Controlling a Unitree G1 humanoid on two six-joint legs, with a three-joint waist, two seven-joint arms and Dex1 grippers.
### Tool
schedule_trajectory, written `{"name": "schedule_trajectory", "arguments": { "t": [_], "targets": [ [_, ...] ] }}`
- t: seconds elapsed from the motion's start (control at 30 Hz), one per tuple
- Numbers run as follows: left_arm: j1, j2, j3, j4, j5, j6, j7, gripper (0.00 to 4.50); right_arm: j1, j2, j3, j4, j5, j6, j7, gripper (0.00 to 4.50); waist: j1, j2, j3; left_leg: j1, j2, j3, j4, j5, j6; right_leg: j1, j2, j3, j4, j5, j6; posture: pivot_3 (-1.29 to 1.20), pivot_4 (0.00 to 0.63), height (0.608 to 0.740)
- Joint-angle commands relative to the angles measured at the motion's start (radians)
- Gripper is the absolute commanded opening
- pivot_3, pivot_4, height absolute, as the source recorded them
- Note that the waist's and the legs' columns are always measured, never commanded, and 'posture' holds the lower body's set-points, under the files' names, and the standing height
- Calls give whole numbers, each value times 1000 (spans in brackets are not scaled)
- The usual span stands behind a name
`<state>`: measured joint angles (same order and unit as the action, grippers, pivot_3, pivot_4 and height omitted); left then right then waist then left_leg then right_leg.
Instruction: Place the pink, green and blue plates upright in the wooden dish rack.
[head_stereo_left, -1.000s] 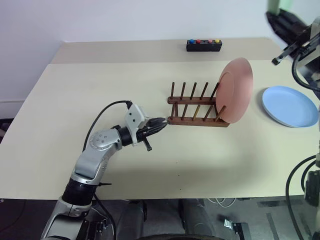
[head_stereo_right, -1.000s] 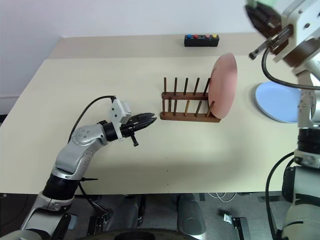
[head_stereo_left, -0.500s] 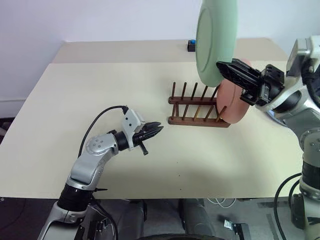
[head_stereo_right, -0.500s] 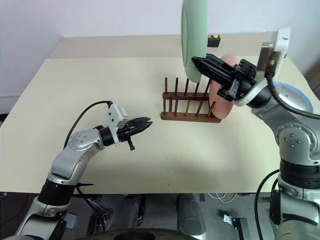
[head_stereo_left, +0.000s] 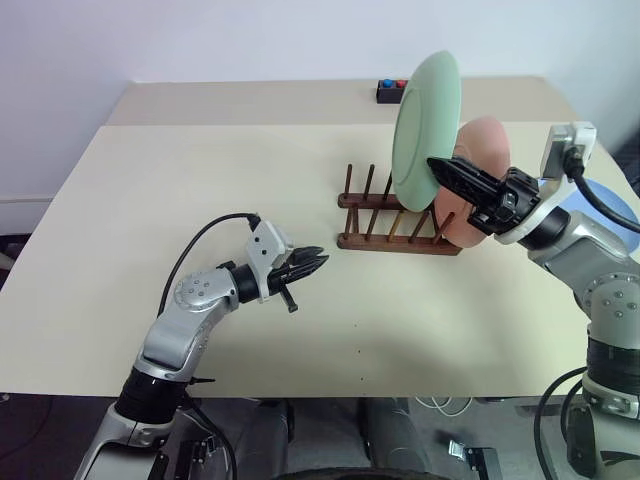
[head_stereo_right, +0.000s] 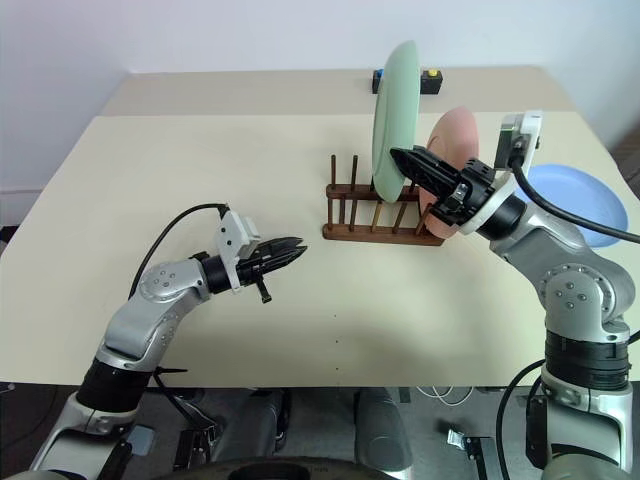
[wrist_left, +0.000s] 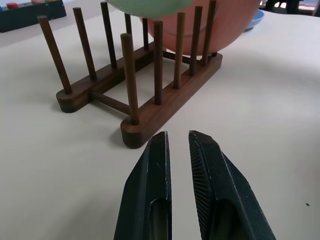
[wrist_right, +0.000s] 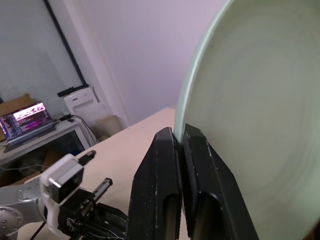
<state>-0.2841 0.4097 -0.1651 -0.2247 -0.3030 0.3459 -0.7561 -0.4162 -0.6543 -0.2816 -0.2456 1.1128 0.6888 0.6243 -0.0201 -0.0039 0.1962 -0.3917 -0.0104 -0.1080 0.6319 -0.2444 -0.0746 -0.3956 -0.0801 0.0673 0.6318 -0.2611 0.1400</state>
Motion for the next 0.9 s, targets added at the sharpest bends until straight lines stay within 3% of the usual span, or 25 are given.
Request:
{"name": "schedule_trajectory", "arguments": {
  "t": [0.03, 0.23, 0.33, 0.57, 0.9],
  "targets": [
    [1, 5, 6, -36, 3, -1, 6, 598, -17, 9, -27, 0, 9, 8, -3, 14, 1, 0, 0, 0, 0, 0, 0, 0, 0, 0, 0, 0, 0, 0, 0, 0, 150, 734],
    [2, 3, 6, -38, 7, 0, 8, 598, -19, 16, -29, 15, 1, 16, -9, 14, 1, 0, 0, 0, 0, 0, 0, 0, 0, 0, 0, 0, 0, 0, 0, 0, 150, 734],
    [1, 2, 6, -36, 8, -1, 10, 598, -21, 20, -30, 20, -7, 16, -14, 938, 1, 0, 0, 0, 0, 0, 0, 0, 0, 0, 0, 0, 0, 0, 0, 0, 150, 734],
    [0, 1, 3, -36, 7, -2, 11, 598, -26, 21, -34, 7, -33, -4, -17, 4456, 1, 0, 0, 0, 0, 0, 0, 0, 0, 0, 0, 0, 0, 0, 0, 0, 150, 734],
    [-4, 1, 0, -34, 4, 1, 9, 598, -77, -9, -25, -30, -127, -45, -13, 4456, 1, 0, 0, 0, 0, 0, 0, 0, 0, 0, 0, 0, 0, 0, 0, 0, 150, 734]
  ]
}}
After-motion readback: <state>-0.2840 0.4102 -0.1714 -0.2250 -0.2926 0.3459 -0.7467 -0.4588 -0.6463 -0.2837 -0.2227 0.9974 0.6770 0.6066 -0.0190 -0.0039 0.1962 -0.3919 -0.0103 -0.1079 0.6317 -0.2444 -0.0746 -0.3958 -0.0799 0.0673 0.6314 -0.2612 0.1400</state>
